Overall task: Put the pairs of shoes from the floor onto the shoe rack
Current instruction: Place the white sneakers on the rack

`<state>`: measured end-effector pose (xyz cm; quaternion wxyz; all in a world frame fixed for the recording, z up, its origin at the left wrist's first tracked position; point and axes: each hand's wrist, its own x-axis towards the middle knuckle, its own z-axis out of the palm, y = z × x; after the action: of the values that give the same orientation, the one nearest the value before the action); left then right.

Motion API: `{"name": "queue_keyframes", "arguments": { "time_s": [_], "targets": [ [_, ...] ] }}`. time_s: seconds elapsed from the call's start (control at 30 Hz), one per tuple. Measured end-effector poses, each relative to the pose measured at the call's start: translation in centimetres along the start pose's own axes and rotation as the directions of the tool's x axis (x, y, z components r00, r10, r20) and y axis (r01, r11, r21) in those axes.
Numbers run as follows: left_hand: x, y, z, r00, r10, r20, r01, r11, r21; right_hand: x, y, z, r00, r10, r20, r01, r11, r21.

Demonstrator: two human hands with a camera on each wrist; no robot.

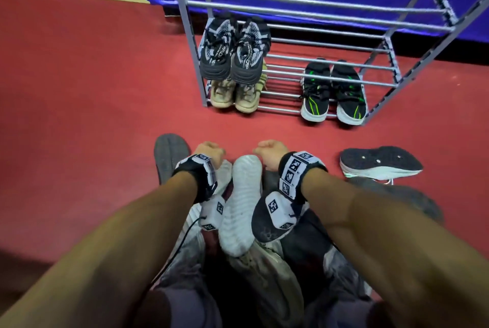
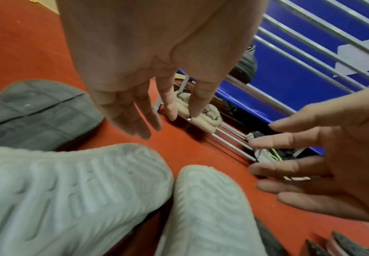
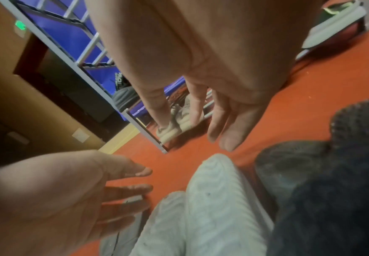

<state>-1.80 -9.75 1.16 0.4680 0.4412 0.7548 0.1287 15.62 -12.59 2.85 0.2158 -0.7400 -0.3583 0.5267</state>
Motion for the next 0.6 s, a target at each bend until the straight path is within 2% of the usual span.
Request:
{"name": "queue_keyframes", "arguments": {
  "time_s": [0.07,0.17,0.23,0.3,0.47,0.6],
  "targets": [
    [-0.1,-0.6,-0.2,0.998,-0.043,0.034,0.041,0.997,0.062,0.4,0.3,0.7,1.0,0.027,-0.009,-0.027,1.0,0.007],
    [0.1,-0.8,-0.3,0.994,-0.105,0.003,0.105,0.994,-0.024,0.5,0.3,1.9,0.999,0.051,0.003,-0.051,0.997,-0.051],
    [1.0,-1.0,0.2,0.992,-0.121,0.034,0.123,0.99,-0.075,0.5,0.0,2.5,0.999,0.035,0.019,-0.032,0.989,-0.144],
    [1.6,-1.2,0.7,0.99,-0.114,0.081,0.119,0.991,-0.056,0.5,-0.2,2.9,0.999,0.011,0.048,0.002,0.964,-0.265],
    [1.5,-1.4,1.4,0.978,-0.101,0.184,0.107,0.994,-0.024,0.6,-0.6,3.8,0.992,0.035,0.122,0.05,0.777,-0.627],
    [1.7,-1.9,1.4,0.983,-0.098,0.157,0.064,0.975,0.211,0.0,-0.2,4.3,0.98,0.045,0.196,0.128,0.611,-0.781]
  ]
}}
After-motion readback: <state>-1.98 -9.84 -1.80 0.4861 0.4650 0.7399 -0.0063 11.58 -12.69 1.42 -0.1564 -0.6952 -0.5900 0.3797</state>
